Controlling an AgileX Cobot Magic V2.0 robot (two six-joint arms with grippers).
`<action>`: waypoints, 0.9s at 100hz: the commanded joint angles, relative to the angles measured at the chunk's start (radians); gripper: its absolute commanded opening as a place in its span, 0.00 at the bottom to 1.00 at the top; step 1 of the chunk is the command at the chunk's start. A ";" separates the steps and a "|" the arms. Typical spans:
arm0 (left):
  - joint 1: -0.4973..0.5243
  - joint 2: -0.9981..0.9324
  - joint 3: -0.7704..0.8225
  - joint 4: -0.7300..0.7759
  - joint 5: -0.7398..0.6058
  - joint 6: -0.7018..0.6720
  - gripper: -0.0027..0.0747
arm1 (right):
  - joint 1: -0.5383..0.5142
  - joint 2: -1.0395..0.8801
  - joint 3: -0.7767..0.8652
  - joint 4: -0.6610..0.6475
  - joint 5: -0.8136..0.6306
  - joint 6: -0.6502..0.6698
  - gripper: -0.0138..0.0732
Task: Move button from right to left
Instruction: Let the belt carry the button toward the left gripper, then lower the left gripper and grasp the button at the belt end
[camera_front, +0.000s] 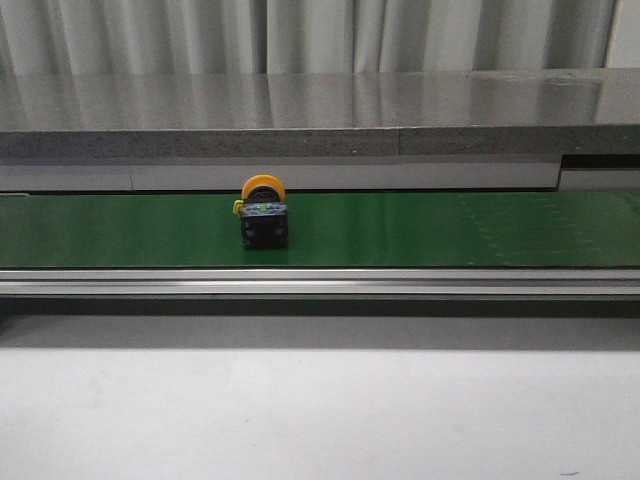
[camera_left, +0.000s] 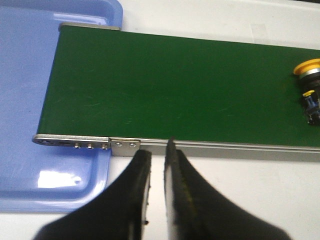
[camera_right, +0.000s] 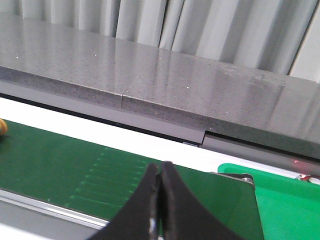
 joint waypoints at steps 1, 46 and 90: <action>0.002 -0.005 -0.036 -0.016 -0.065 0.008 0.40 | 0.000 0.007 -0.027 0.013 -0.078 -0.008 0.08; -0.018 0.013 -0.038 -0.053 -0.077 0.010 0.91 | 0.000 0.007 -0.027 0.013 -0.078 -0.008 0.08; -0.210 0.278 -0.215 -0.055 -0.121 0.010 0.90 | 0.000 0.007 -0.027 0.013 -0.079 -0.008 0.08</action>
